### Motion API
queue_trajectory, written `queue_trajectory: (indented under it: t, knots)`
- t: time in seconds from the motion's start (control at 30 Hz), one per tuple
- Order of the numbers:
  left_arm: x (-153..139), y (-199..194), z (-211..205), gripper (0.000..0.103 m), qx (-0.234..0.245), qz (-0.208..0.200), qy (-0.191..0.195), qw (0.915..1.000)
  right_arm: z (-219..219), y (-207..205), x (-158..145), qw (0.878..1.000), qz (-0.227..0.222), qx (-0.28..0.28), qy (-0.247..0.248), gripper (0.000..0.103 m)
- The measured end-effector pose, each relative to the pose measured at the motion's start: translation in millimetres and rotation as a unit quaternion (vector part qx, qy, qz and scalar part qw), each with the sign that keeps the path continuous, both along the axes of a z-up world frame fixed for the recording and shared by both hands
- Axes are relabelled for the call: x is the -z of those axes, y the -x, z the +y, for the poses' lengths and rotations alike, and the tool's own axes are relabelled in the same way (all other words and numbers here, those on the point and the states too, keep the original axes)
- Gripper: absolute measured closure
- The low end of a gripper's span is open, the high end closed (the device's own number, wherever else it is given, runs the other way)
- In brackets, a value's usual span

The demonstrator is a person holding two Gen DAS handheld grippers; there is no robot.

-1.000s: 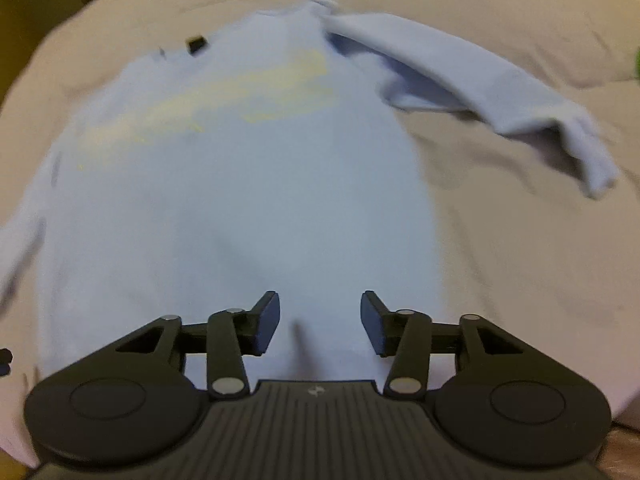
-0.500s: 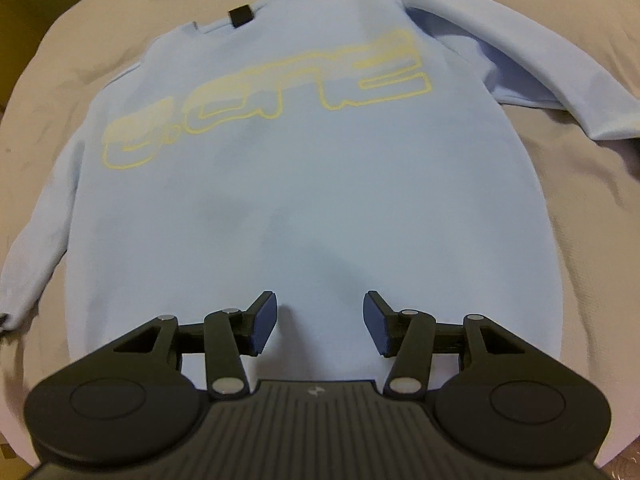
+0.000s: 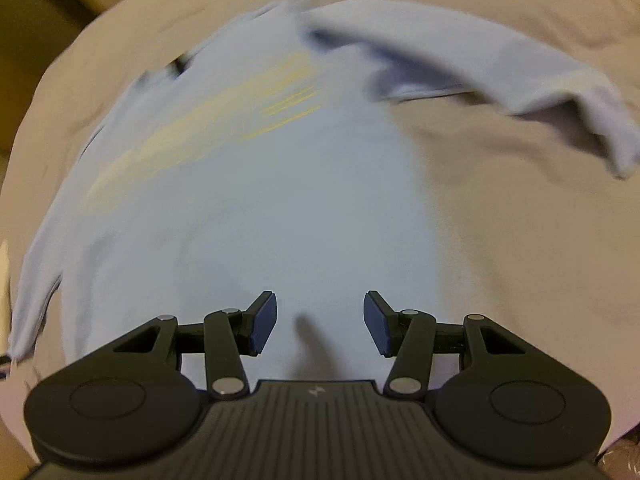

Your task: Fold clothes

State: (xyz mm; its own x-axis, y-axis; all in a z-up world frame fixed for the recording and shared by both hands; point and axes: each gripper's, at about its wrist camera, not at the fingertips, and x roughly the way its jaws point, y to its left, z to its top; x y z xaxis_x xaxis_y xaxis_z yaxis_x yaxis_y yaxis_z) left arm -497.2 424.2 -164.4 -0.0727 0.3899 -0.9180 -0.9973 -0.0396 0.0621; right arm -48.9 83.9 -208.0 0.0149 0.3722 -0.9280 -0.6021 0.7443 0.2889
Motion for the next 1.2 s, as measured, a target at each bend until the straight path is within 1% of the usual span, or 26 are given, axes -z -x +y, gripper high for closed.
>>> queue_trajectory:
  t: [0.07, 0.13, 0.2, 0.23, 0.27, 0.3, 0.33, 0.4, 0.43, 0.47, 0.57, 0.6, 0.63, 0.67, 0.7, 0.8, 0.83, 0.9, 0.93, 0.97, 1.0, 1.03, 1.07, 1.13, 1.17, 1.2]
  knots:
    - [-7.9, -53.4, -33.6, 0.064, 0.052, -0.052, 0.015, 0.9972, -29.4, -29.3, 2.9, 1.000, -0.013, 0.024, 0.010, 0.052]
    - [-6.5, -109.5, -67.0, 0.063, 0.096, -0.105, 0.037, 0.9892, -57.8, -57.6, 5.1, 0.998, -0.035, 0.040, 0.027, 0.052]
    - [1.1, -157.0, -92.6, 0.063, 0.117, -0.134, 0.061, 0.9822, -78.4, -77.4, 2.5, 0.995, -0.088, 0.013, 0.045, 0.053]
    - [6.1, -181.3, -105.0, 0.063, 0.126, -0.146, 0.073, 0.9785, -85.1, -83.7, 0.9, 0.990, -0.128, -0.017, 0.060, 0.053]
    - [8.9, -199.6, -113.3, 0.063, 0.133, -0.150, 0.080, 0.9765, -90.5, -87.3, -0.6, 0.981, -0.173, -0.054, 0.075, 0.053]
    - [11.8, -217.9, -121.7, 0.063, 0.139, -0.154, 0.087, 0.9744, -95.1, -89.4, -1.0, 0.967, -0.221, -0.095, 0.088, 0.053]
    - [14.6, -235.8, -129.8, 0.063, 0.145, -0.158, 0.093, 0.9723, -98.1, -91.3, 0.6, 0.950, -0.265, -0.135, 0.096, 0.053]
    - [16.6, -257.7, -137.6, 0.063, 0.152, -0.162, 0.095, 0.9704, -101.0, -95.0, 6.9, 0.918, -0.328, -0.200, 0.101, 0.053]
    - [13.7, -268.8, -141.7, 0.063, 0.156, -0.162, 0.094, 0.9697, -100.1, -98.0, 12.4, 0.906, -0.346, -0.223, 0.100, 0.053]
    - [12.8, -274.8, -142.4, 0.062, 0.160, -0.159, 0.092, 0.9699, -98.0, -100.5, 17.3, 0.897, -0.356, -0.242, 0.097, 0.053]
    - [7.1, -285.6, -140.5, 0.060, 0.161, -0.137, 0.084, 0.9737, -88.5, -111.5, 37.2, 0.867, -0.395, -0.283, 0.110, 0.054]
    - [4.0, -285.0, -138.1, 0.060, 0.156, -0.131, 0.081, 0.9757, -84.5, -119.1, 41.1, 0.864, -0.397, -0.285, 0.119, 0.059]
    - [1.2, -284.3, -135.5, 0.060, 0.151, -0.125, 0.078, 0.9775, -82.2, -129.9, 40.4, 0.871, -0.383, -0.285, 0.118, 0.079]
    - [2.5, -282.3, -130.4, 0.060, 0.146, -0.120, 0.075, 0.9791, -81.2, -141.7, 37.0, 0.880, -0.363, -0.284, 0.111, 0.090]
    - [-0.2, -282.1, -130.0, 0.060, 0.140, -0.115, 0.073, 0.9808, -83.4, -155.8, 26.3, 0.897, -0.332, -0.279, 0.088, 0.101]
    - [-8.3, -282.3, -125.9, 0.060, 0.124, -0.105, 0.068, 0.9844, -99.0, -207.2, -24.9, 0.937, -0.251, -0.241, -0.001, 0.102]
    - [-10.3, -281.1, -123.5, 0.060, 0.121, -0.101, 0.067, 0.9852, -106.6, -230.7, -42.2, 0.951, -0.222, -0.215, -0.030, 0.102]
    - [-10.0, -285.6, -118.6, 0.060, 0.119, -0.097, 0.068, 0.9858, -123.7, -285.5, -69.3, 0.974, -0.165, -0.132, -0.077, 0.102]
    - [-8.2, -290.0, -116.5, 0.060, 0.120, -0.096, 0.071, 0.9855, -132.7, -314.6, -73.3, 0.983, -0.142, -0.073, -0.085, 0.101]
    - [-6.4, -294.5, -114.5, 0.060, 0.122, -0.095, 0.074, 0.9852, -141.7, -343.7, -77.4, 0.988, -0.119, -0.013, -0.092, 0.099]
    - [-4.9, -300.0, -114.6, 0.060, 0.127, -0.093, 0.077, 0.9845, -150.8, -370.3, -78.8, 0.990, -0.096, 0.046, -0.097, 0.090]
    - [-3.4, -305.6, -114.7, 0.060, 0.133, -0.090, 0.080, 0.9838, -160.2, -391.5, -74.2, 0.988, -0.076, 0.100, -0.095, 0.085]
    - [-1.6, -311.2, -115.7, 0.060, 0.139, -0.088, 0.083, 0.9829, -168.0, -408.2, -69.9, 0.984, -0.063, 0.141, -0.088, 0.085]
    - [2.3, -318.8, -117.6, 0.059, 0.146, -0.087, 0.089, 0.9814, -176.5, -418.3, -61.0, 0.982, -0.067, 0.164, -0.066, 0.084]
    - [4.5, -319.8, -117.8, 0.058, 0.145, -0.085, 0.093, 0.9813, -180.0, -414.0, -53.8, 0.982, -0.055, 0.164, -0.072, 0.083]
    - [6.7, -320.9, -118.0, 0.057, 0.145, -0.083, 0.096, 0.9812, -183.5, -409.6, -46.6, 0.982, -0.042, 0.164, -0.079, 0.076]
